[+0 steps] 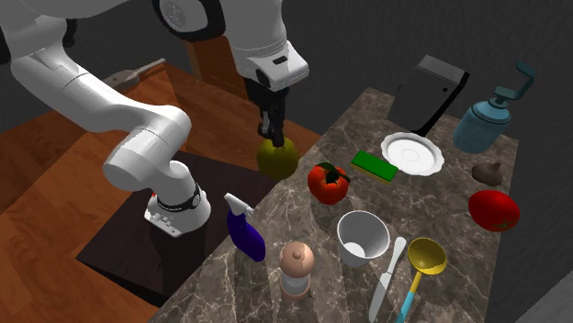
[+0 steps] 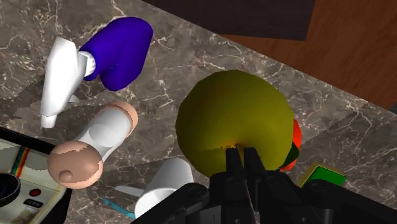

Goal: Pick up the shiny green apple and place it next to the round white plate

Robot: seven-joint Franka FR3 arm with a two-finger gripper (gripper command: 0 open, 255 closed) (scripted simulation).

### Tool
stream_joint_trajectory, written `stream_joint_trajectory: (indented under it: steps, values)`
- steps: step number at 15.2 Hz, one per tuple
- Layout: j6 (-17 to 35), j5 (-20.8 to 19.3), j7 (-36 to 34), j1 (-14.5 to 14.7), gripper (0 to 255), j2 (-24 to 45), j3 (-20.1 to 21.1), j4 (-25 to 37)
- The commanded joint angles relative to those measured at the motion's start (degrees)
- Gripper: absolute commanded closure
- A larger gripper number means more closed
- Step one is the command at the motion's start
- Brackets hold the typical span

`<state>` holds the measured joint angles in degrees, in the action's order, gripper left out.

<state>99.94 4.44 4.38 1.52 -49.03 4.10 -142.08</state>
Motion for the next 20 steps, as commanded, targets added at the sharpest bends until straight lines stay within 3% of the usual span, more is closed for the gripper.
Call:
stream_joint_trajectory:
  steps: [1,10,20]
  values:
    - [0.5,0.1,-0.4,0.0,255,2.7,0.5,2.2]
    - [6.8,-0.1,-3.6,-0.5,255,24.1,3.9,17.5]
    - [6.4,-3.8,-8.3,-0.4,255,47.6,7.1,41.3]
